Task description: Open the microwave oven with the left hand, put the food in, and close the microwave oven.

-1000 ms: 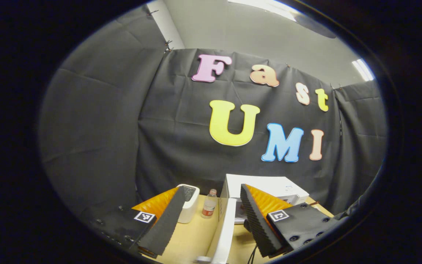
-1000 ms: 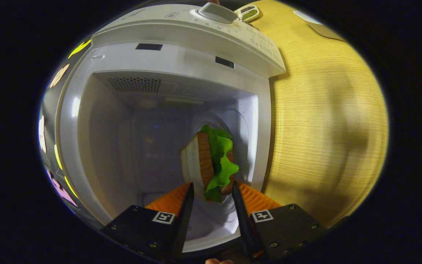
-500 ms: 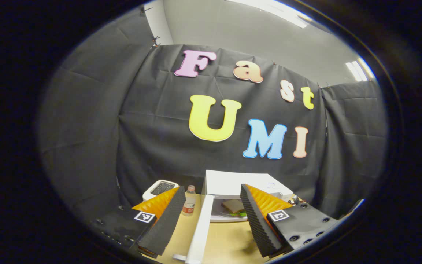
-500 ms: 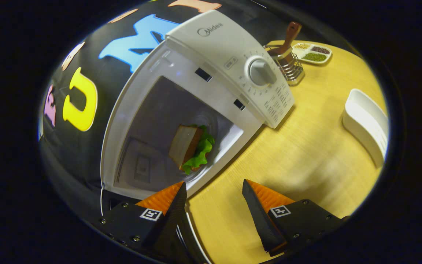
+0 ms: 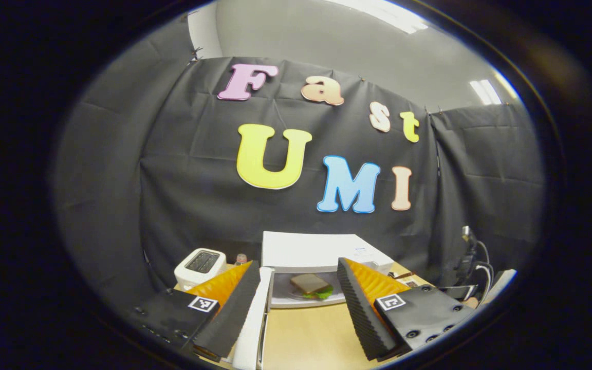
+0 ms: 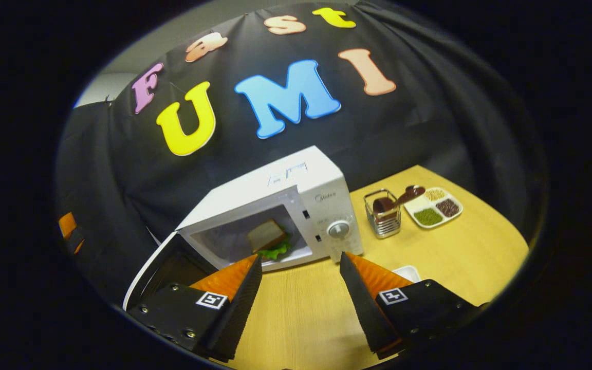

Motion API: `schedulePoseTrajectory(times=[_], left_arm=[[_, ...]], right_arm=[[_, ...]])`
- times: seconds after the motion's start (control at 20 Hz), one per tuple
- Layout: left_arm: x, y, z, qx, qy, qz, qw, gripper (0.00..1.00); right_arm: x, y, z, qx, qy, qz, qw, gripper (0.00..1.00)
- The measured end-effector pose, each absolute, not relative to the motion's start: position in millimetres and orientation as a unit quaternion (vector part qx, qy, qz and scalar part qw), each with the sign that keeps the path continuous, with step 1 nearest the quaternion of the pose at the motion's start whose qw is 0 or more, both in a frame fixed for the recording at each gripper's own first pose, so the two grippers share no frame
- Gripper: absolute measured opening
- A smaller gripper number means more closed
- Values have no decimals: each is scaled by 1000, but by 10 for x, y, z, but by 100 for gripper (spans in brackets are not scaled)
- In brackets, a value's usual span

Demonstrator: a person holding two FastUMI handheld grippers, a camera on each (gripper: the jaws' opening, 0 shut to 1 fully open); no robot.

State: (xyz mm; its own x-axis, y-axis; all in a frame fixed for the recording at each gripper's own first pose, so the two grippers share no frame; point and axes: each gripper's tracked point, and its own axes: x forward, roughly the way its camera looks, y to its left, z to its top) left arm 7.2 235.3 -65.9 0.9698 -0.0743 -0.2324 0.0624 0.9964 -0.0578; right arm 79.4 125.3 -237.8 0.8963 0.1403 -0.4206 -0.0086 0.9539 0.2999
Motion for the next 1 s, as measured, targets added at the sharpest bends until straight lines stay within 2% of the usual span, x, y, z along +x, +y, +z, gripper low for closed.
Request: schedulePoseTrajectory(times=[0.4, 0.7, 0.9, 1.0], left_arm=[[99, 2027, -549, 3, 90, -48, 995, 96], [105, 1931, -458, -1, 72, -38, 997, 97], [40, 1946, -546, 14, 92, -47, 995, 48], [-2, 2165, -589, 34, 97, -18, 995, 24]], right_arm=[[601, 979, -1131, 61, 94, 21, 994, 91], [540, 1066, -627, 13, 37, 43, 998, 91], [563, 1148, -536, 7, 27, 59, 998, 91], [601, 1168, -515, 7, 27, 62, 998, 91]])
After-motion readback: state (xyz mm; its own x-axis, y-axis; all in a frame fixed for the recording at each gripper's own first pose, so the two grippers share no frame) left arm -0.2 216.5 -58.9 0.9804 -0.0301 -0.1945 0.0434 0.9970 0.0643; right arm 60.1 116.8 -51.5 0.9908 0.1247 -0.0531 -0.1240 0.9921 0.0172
